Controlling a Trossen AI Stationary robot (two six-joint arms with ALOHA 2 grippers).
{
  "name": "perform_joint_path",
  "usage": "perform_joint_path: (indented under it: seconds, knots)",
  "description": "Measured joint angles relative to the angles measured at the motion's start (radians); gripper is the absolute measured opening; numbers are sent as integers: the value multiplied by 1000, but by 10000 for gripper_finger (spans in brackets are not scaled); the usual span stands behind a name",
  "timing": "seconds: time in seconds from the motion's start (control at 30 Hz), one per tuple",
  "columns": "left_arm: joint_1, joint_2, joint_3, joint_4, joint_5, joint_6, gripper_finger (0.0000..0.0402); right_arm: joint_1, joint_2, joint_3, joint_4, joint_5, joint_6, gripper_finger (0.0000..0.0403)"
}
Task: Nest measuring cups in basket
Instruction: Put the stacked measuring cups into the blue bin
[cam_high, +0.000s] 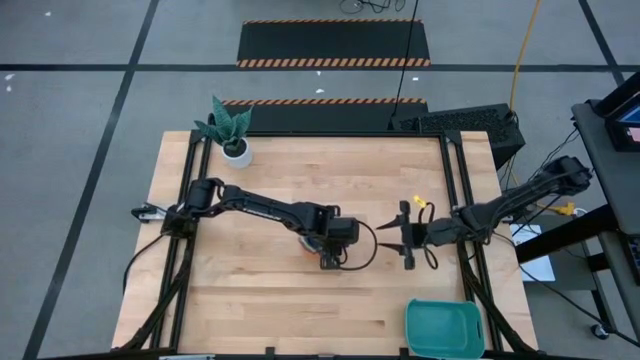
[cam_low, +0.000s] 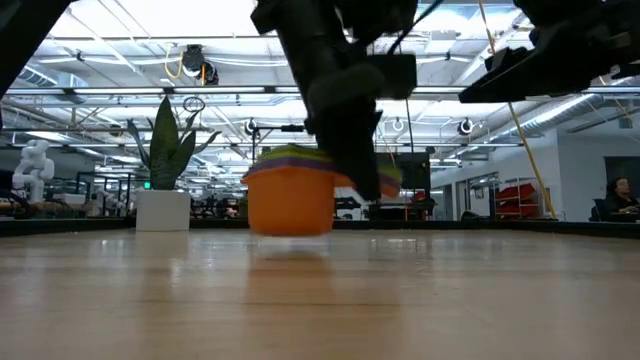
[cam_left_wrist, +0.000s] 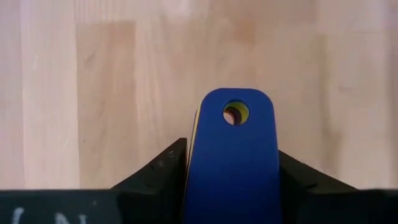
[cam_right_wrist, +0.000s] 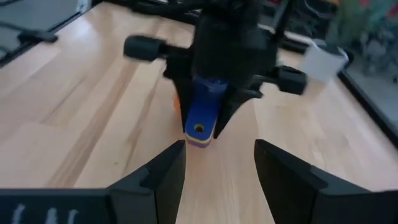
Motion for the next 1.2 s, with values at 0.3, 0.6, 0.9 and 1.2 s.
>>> perform_joint_path:
  seconds: [0.3, 0.6, 0.9, 1.2]
  knots:
    - [-38, -20, 69, 4, 19, -36, 158, 105, 251, 0, 318, 95, -423, 185]
    - [-87, -20, 139, 11, 27, -103, 157, 251, 367, 0, 459, 358, -741, 185]
    - [-114, -20, 173, 215, 12, -178, 155, 436, 364, 0, 559, 540, -1026, 185]
    - [-152, -20, 173, 413, -7, -191, 155, 564, 340, 2, 641, 625, -1253, 185]
